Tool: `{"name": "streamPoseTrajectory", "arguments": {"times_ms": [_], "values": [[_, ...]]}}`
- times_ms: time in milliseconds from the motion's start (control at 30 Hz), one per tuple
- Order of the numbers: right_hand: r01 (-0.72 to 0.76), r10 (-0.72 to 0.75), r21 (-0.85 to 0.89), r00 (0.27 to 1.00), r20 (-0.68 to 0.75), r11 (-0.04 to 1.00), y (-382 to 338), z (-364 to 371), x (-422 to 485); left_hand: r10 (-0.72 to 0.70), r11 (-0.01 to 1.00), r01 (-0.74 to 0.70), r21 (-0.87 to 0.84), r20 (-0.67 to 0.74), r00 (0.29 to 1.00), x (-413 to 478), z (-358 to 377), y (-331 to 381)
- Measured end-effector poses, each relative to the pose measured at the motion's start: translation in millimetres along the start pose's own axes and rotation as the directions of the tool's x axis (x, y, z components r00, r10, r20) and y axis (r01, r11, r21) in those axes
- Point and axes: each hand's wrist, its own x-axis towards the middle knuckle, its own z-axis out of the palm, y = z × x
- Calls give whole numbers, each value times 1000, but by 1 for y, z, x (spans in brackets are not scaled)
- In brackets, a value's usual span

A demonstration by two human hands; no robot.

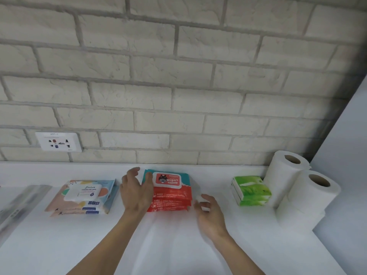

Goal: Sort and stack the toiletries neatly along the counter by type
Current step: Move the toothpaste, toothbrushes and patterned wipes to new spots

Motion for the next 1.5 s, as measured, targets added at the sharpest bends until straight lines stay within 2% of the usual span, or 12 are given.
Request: {"name": "streamPoseTrajectory", "arguments": {"times_ms": [67,133,267,467,600,700,967,1067,1233,1367,1500], "values": [[11,-11,8,998,-57,1000,7,-16,2,98,995,-97,32,-26,995,-8,3,17],[28,-24,26,992,-123,999,12,-35,2,167,986,-167,-14,-3,986,-19,12,32],[32,-16,52,959,-284,998,21,-78,7,274,955,-251,-155,152,949,-48,41,60],[-14,29,46,930,-365,999,33,-122,14,242,970,-195,-147,451,859,-93,103,84],[-39,54,48,933,-356,998,47,-133,27,198,980,-169,-104,569,798,-111,144,88],[-5,21,51,949,-314,999,55,-137,39,173,984,-165,-72,629,758,-118,168,90],[26,-22,14,966,-256,1000,63,-145,61,66,997,-12,-80,712,699,-122,202,88],[16,-2,53,965,-262,998,70,-142,65,69,997,-37,-61,700,711,-121,209,82],[32,37,251,963,-266,968,119,-132,97,65,997,-20,-74,673,737,-115,215,77],[12,58,250,961,-271,968,132,-129,107,61,997,-10,-83,641,765,-112,214,74],[-26,92,243,960,-263,970,102,-126,88,45,994,25,-106,608,793,-110,206,70]]}}
